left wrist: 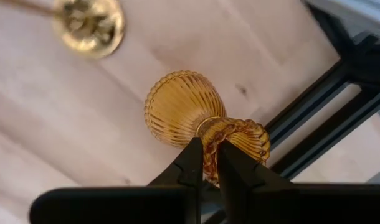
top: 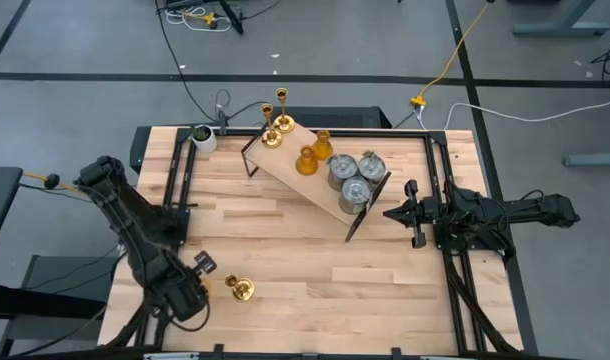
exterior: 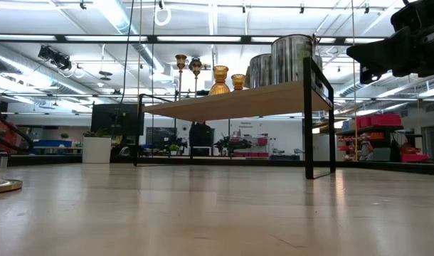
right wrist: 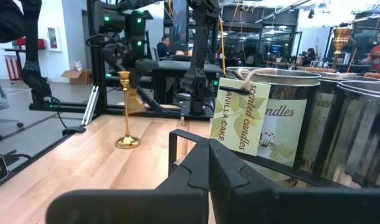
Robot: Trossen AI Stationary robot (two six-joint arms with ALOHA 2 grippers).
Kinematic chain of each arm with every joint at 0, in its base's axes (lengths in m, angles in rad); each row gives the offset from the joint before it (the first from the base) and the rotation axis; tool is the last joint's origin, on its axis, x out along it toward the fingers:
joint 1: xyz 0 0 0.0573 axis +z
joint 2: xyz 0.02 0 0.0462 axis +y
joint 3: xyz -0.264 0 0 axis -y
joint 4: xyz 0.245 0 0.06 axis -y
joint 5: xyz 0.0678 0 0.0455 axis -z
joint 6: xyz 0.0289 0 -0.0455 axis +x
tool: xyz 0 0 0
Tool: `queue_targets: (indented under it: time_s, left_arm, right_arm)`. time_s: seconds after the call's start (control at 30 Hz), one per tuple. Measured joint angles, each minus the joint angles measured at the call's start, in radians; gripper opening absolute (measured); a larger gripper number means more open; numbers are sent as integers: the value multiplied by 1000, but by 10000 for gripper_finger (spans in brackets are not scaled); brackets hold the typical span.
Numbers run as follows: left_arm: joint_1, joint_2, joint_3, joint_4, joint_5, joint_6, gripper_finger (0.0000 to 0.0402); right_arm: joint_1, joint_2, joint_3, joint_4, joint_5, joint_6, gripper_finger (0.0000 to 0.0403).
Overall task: Pick & Place candle stick holders
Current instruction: Put the yellow candle holder on the shelf aligned with the other yellow candle holders
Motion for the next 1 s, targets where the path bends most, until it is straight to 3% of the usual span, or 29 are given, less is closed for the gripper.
queue_targets:
  time_s: [0.67,1.0]
  left_arm:
    - [221,-8,15,-143,16,33,32]
    - [433,-53,15,-177,15,87,32]
  right_arm:
    - [0,0,0,0,0,0,3]
    - [0,0,0,0,0,0,3]
